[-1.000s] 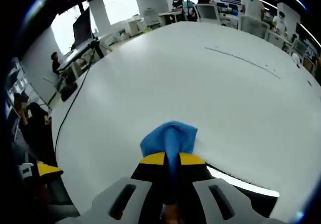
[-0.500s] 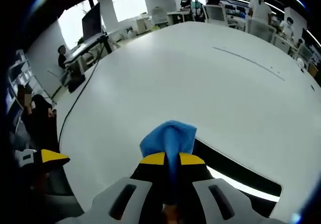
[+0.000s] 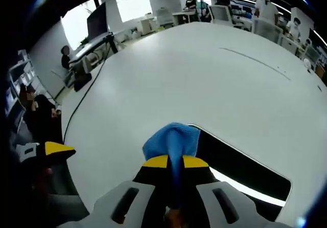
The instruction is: Wipe the mirror surface with the cleaning cloth until all visible marks leave the cleaned area.
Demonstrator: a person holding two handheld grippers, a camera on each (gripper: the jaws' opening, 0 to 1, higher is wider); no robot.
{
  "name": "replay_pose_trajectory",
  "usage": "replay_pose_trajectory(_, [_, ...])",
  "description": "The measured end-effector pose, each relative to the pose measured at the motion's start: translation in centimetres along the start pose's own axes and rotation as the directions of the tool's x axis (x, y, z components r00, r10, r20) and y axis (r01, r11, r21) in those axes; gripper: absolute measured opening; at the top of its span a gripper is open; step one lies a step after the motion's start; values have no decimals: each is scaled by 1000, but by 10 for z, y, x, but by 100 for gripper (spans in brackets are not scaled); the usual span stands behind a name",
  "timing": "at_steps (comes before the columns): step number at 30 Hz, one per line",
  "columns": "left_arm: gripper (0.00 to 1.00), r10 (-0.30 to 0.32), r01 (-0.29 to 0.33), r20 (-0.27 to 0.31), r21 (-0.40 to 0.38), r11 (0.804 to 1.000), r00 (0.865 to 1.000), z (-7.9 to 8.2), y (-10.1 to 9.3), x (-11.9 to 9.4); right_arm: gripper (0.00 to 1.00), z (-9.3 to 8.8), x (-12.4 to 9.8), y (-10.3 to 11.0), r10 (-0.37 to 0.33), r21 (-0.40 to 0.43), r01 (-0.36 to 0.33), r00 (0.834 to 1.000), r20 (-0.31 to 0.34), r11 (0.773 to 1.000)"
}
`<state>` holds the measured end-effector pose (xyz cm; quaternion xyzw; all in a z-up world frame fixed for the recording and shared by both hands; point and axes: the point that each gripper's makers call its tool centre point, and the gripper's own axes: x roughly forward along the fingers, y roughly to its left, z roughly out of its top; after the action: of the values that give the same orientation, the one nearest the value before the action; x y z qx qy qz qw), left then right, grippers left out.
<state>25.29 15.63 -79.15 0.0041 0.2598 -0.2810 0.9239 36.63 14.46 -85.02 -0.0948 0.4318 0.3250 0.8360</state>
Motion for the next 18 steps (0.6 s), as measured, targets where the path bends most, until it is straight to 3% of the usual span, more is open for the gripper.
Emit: replay_pose_trajectory(18, [99,6,-6,10,-4,1000,1000,0,1,1,3,-7,-3,10,43,19,-43,999,-2,999])
